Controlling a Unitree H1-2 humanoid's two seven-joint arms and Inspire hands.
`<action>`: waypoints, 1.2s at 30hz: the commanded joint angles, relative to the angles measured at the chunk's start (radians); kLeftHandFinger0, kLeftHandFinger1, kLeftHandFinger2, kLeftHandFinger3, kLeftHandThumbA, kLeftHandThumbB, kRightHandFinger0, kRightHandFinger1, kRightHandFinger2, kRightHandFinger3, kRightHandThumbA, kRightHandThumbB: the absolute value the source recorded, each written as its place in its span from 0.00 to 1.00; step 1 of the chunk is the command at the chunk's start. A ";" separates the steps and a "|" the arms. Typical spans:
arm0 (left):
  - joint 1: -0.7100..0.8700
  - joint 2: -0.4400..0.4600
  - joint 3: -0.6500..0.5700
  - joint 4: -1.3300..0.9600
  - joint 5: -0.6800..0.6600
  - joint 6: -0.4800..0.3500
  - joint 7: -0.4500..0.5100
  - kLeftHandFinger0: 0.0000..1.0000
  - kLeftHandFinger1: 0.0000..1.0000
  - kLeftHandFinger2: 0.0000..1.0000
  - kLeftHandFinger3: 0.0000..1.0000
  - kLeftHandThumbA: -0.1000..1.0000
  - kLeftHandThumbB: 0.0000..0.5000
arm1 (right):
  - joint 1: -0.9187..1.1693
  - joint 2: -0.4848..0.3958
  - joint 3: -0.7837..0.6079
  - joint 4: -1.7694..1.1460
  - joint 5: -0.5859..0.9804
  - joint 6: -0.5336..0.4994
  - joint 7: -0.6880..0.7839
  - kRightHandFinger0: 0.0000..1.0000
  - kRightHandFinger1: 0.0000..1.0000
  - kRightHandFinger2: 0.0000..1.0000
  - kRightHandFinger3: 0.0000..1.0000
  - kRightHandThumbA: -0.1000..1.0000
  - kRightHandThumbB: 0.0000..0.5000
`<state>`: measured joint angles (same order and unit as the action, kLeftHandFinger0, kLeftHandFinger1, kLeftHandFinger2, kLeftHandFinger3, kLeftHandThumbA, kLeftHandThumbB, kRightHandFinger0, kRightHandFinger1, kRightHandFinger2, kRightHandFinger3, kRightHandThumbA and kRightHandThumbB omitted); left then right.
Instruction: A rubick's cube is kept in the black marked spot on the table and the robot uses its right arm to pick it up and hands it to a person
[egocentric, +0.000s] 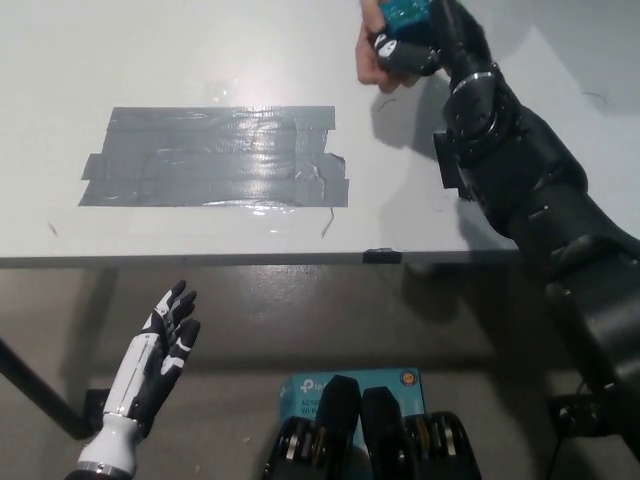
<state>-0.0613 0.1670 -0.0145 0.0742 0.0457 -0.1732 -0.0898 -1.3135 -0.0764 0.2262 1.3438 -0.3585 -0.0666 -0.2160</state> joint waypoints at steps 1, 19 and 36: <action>-0.015 0.020 -0.006 -0.035 0.008 0.000 -0.016 1.00 1.00 1.00 1.00 0.83 0.28 | -0.073 -0.029 0.021 -0.026 0.006 -0.030 0.119 1.00 1.00 1.00 1.00 0.84 1.00; -0.009 0.020 -0.006 -0.038 0.015 0.020 -0.016 1.00 1.00 1.00 1.00 0.78 0.34 | 0.130 -0.201 -0.102 -0.838 0.068 0.016 0.167 1.00 1.00 1.00 1.00 0.90 0.99; -0.063 0.013 0.004 -0.001 0.019 0.002 0.002 0.99 1.00 1.00 1.00 0.70 0.31 | 0.841 -0.294 -0.293 -1.935 0.371 0.131 0.223 1.00 1.00 1.00 1.00 0.91 0.65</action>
<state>-0.0652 0.1661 -0.0137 0.0934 0.0563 -0.1418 -0.0891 -0.7706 -0.2271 0.1282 0.3763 -0.3210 -0.0401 -0.0730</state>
